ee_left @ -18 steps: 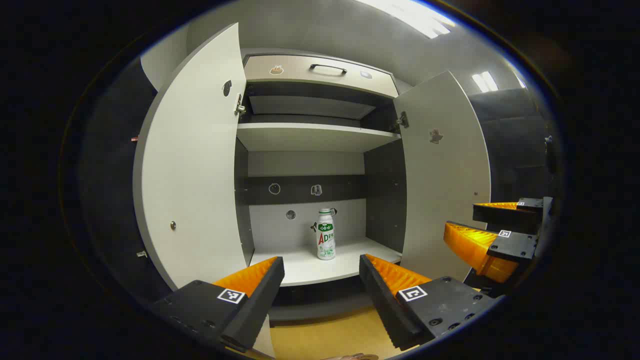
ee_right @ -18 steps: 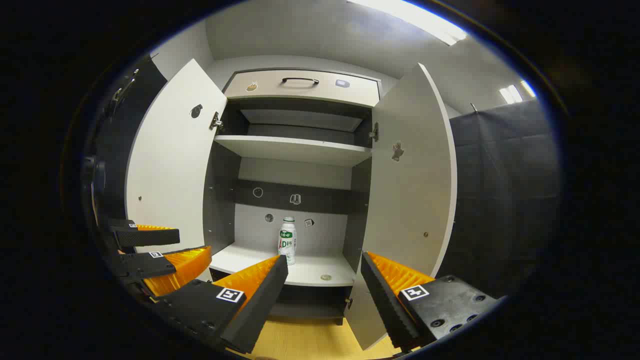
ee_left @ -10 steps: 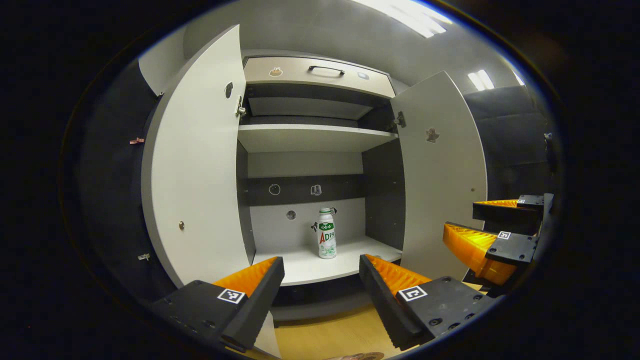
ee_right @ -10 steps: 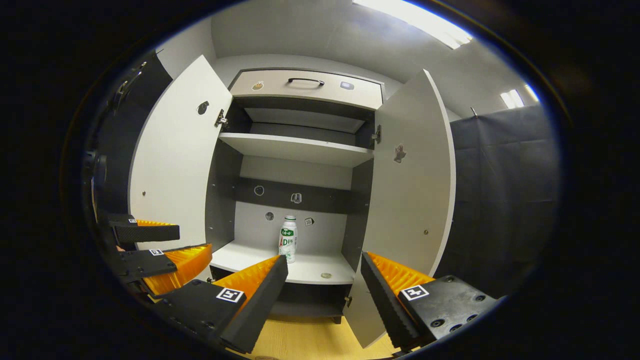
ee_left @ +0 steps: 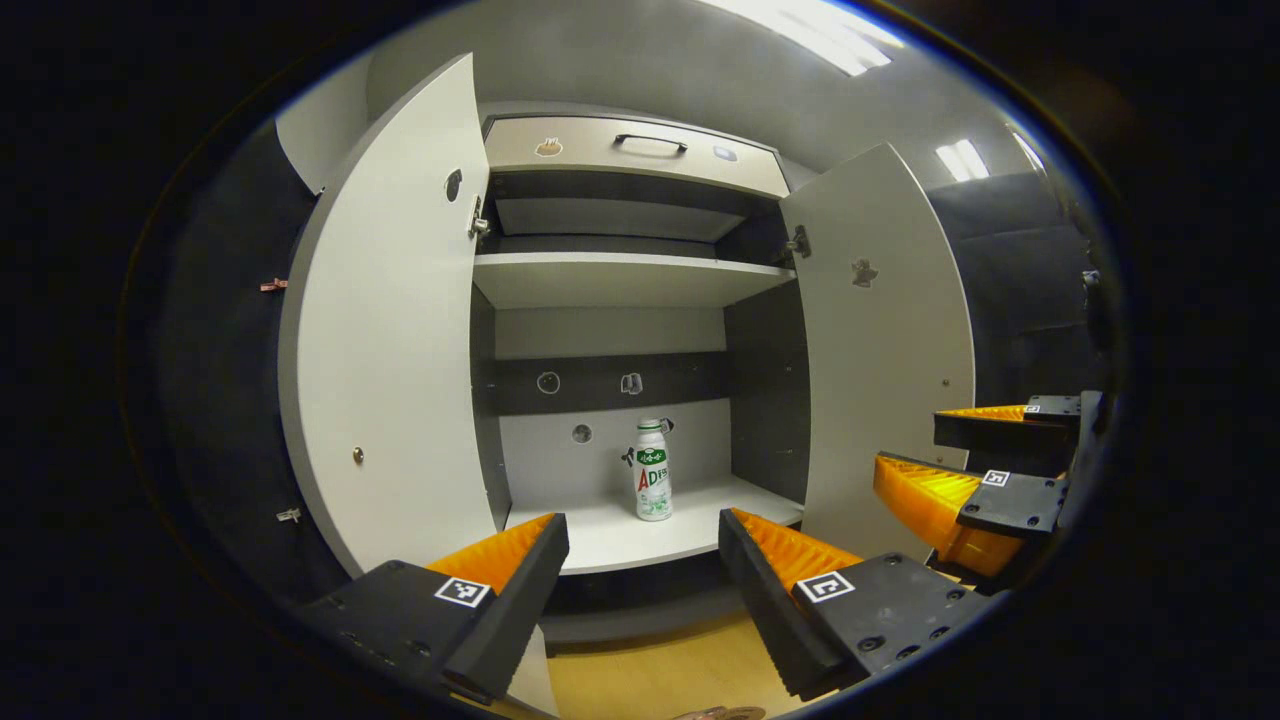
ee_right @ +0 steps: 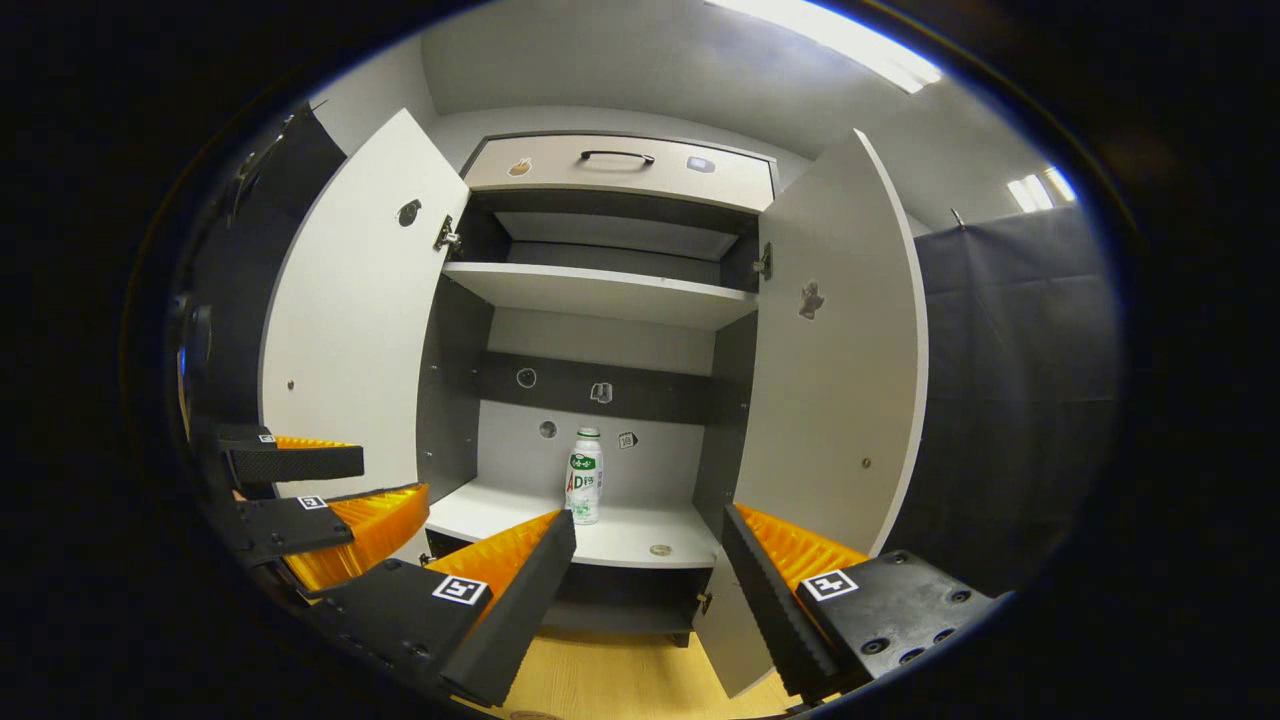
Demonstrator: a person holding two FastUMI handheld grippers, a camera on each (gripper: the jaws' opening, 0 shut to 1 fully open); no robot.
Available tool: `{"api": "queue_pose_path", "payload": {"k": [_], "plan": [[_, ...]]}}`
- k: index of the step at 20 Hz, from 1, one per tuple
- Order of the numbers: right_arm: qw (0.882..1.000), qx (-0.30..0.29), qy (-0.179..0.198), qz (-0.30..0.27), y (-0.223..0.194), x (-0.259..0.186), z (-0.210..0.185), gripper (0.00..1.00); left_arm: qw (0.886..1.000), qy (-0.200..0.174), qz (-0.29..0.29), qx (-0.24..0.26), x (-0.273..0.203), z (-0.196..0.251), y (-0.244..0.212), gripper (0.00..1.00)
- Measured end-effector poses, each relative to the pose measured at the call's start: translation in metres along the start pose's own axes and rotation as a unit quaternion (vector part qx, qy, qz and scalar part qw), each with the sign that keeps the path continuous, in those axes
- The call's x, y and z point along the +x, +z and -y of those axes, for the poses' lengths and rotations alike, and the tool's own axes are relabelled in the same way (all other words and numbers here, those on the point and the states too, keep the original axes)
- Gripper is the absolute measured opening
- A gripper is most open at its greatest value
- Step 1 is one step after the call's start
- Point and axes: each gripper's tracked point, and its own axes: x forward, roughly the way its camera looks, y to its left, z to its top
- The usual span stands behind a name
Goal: Grasp the bottle in the cabinet with the left hand and place it on the coaster, then close the right door with the right hand and the left door with the left hand.
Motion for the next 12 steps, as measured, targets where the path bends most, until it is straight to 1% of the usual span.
{"api": "queue_pose_path", "payload": {"k": [6, 10, 12], "plan": [[1.000, -0.001, -0.005, 0.001, -0.001, 0.002, 0.009, 0.98, 1.000, -0.010, 0.001, -0.005, 0.017, 0.004, -0.001, 0.95], [1.000, 0.006, 0.014, -0.002, -0.006, 0.018, 0.013, 0.98, 1.000, -0.007, 0.007, -0.004, 0.050, 0.008, -0.001, 0.95], [0.999, 0.011, 0.034, -0.003, -0.010, 0.031, 0.013, 0.98, 1.000, -0.003, 0.010, -0.004, 0.073, 0.012, -0.003, 0.95]]}}
